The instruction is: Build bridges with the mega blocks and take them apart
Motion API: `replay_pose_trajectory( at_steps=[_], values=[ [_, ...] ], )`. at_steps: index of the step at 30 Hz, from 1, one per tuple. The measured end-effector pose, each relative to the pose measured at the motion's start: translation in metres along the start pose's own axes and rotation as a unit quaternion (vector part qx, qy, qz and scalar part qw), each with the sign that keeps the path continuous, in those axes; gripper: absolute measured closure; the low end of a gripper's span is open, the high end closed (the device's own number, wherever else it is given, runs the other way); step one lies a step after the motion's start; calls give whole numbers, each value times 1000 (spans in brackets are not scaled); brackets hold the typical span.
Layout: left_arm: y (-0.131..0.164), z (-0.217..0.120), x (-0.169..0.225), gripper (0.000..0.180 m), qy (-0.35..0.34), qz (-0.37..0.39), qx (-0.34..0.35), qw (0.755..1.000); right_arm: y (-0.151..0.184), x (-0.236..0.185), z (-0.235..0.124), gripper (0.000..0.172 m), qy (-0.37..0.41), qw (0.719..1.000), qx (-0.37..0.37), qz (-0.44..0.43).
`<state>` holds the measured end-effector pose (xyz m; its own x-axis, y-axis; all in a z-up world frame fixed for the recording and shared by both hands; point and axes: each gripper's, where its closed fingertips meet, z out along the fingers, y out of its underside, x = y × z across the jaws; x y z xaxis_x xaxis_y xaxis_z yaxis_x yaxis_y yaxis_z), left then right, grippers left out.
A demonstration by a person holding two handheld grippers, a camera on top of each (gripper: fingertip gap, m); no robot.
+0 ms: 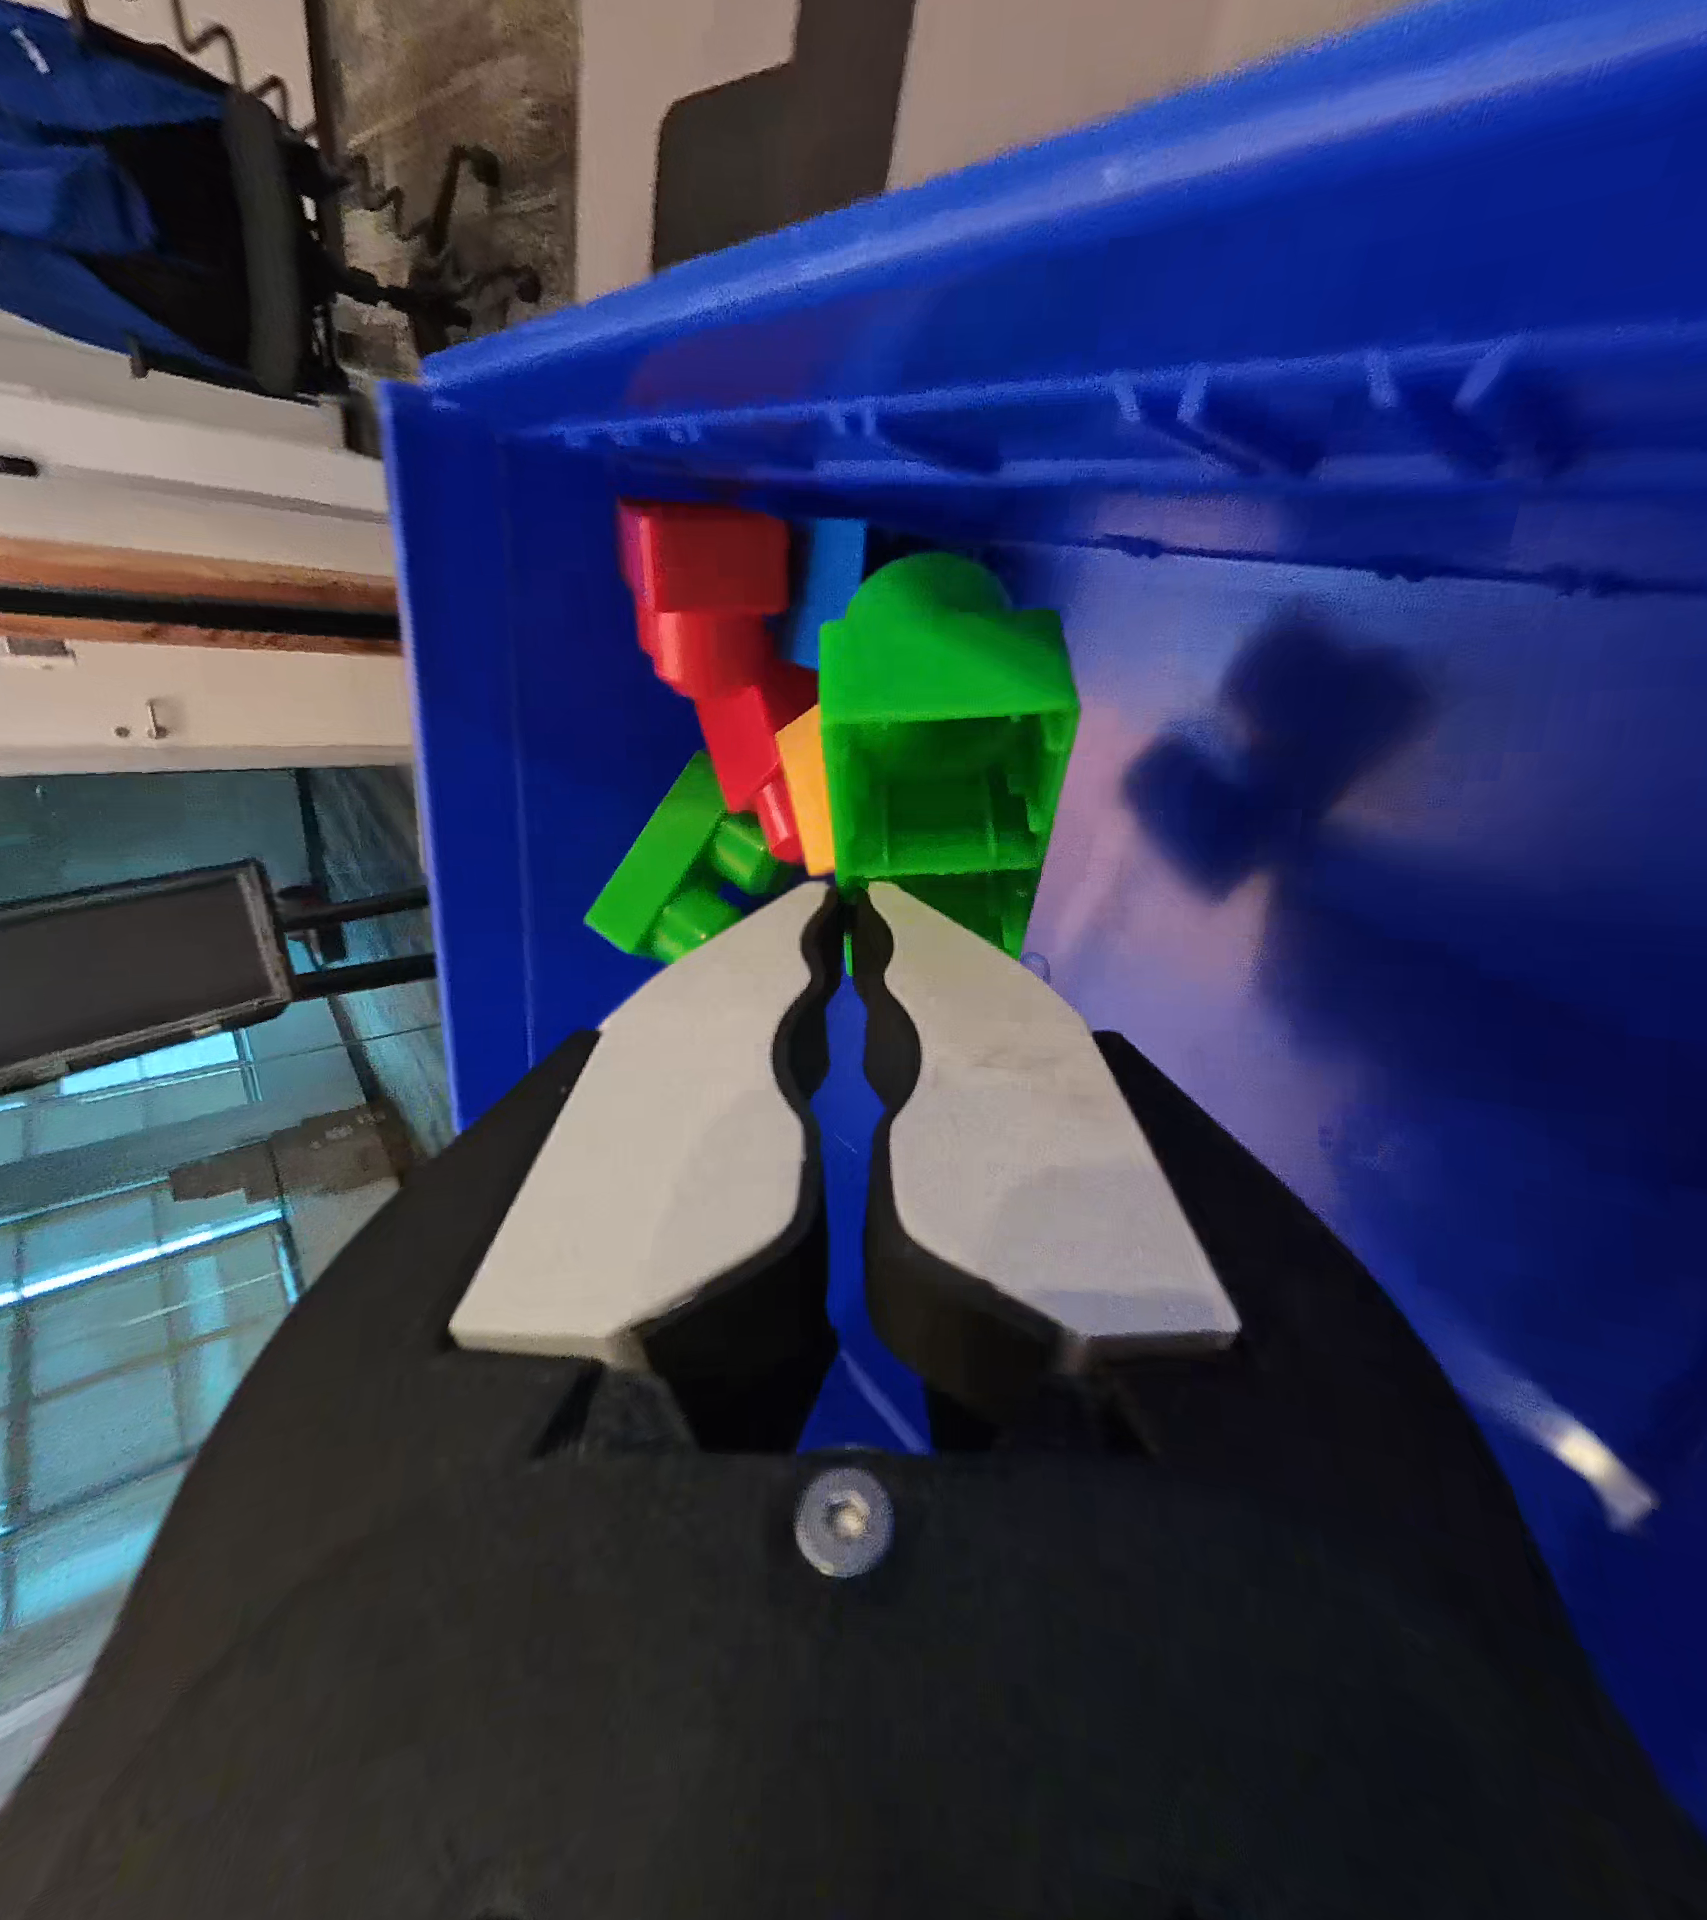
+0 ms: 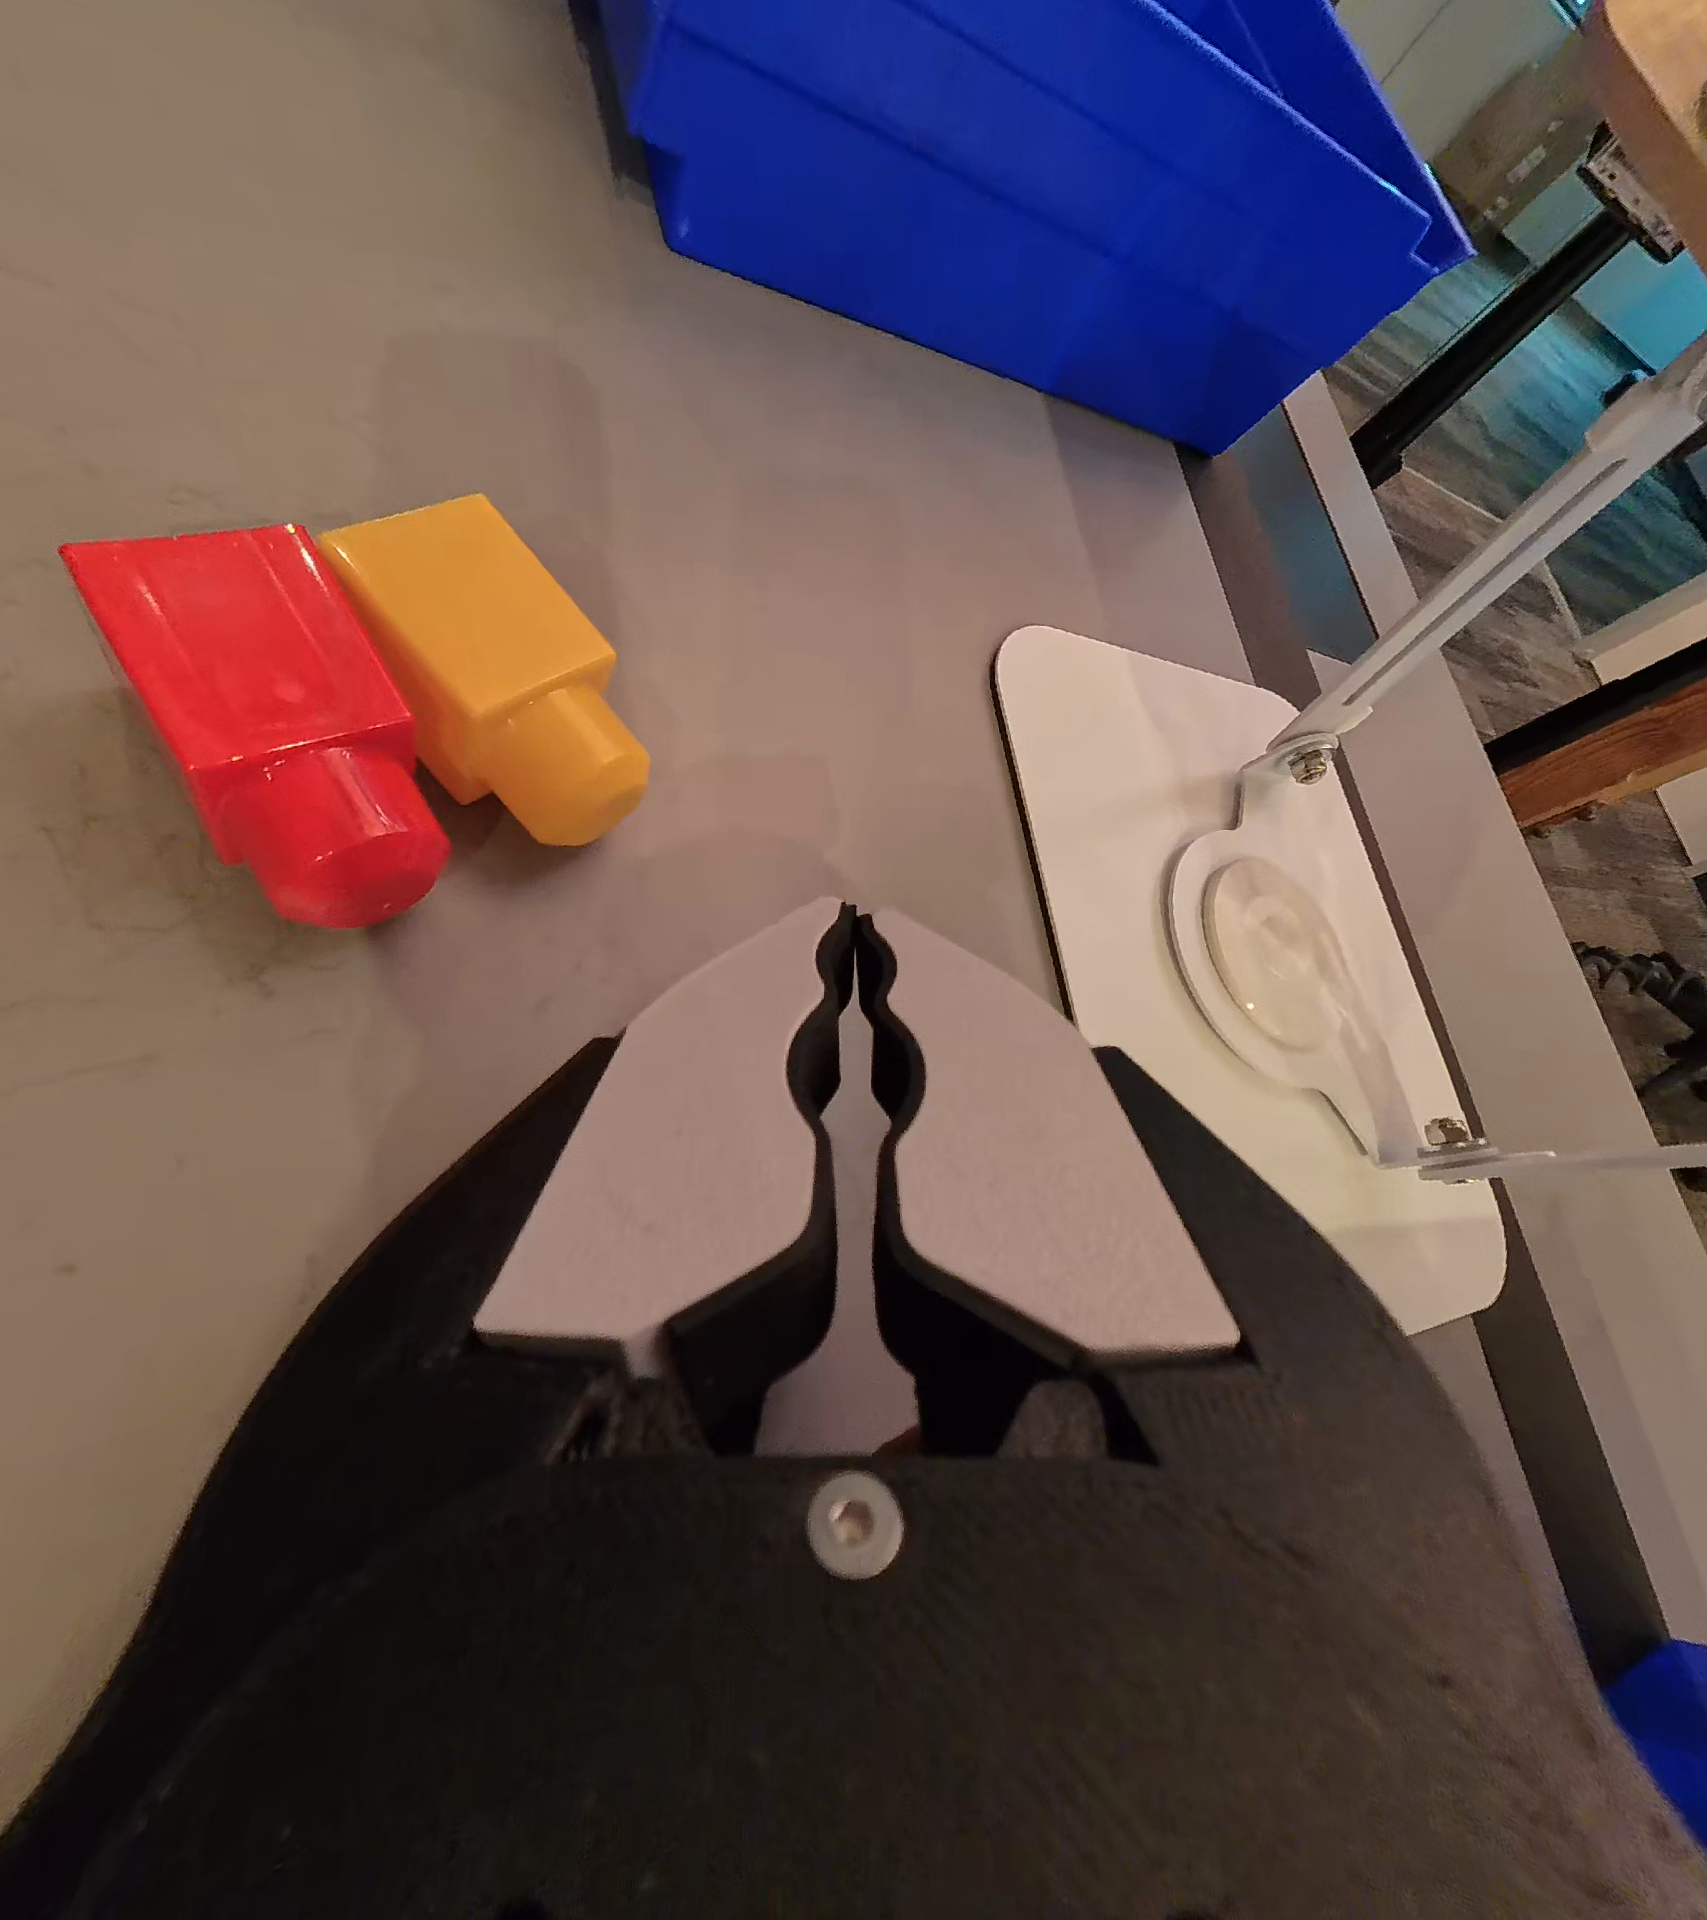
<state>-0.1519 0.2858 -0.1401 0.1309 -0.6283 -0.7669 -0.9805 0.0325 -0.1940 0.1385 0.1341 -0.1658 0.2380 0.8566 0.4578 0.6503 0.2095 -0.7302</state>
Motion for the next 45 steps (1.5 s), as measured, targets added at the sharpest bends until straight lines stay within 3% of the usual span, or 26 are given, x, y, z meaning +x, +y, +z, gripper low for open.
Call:
replay_pose_trajectory(
  at_steps=[7, 11, 16, 19, 23, 26, 30, 35, 45],
  values=[
    [-22, -89, -12, 179, -52, -71, 51, 995, -2, -2, -1, 172, -2, 1000, 7, 5],
    [-70, -137, 16, 179, -45, -91, 122, 987, -5, -1, -4, 172, -2, 1000, 15, 19],
    [-142, -158, 70, 179, -15, -59, 182, 981, -6, -4, -9, 172, -6, 999, 21, 42],
    [-159, -152, 99, 179, 3, -35, 167, 985, -6, -12, -15, 172, -15, 998, 25, 54],
    [-180, -142, 139, 179, 108, -156, 219, 957, -6, -24, -20, 172, -27, 998, 28, 56],
    [-189, -132, 147, 179, 148, -215, 229, 938, -8, -30, -22, 172, -34, 997, 31, 55],
    [-193, -102, 137, 179, 155, -219, 175, 947, -9, -32, -26, 172, -34, 997, 37, 67],
    [-217, -72, 118, 179, 124, -154, 148, 969, -8, -29, -37, 171, -18, 995, 49, 80],
    [-268, -40, 146, 179, 126, -18, 126, 984, 2, -23, -59, 172, 12, 994, 57, 93]
  ],
)
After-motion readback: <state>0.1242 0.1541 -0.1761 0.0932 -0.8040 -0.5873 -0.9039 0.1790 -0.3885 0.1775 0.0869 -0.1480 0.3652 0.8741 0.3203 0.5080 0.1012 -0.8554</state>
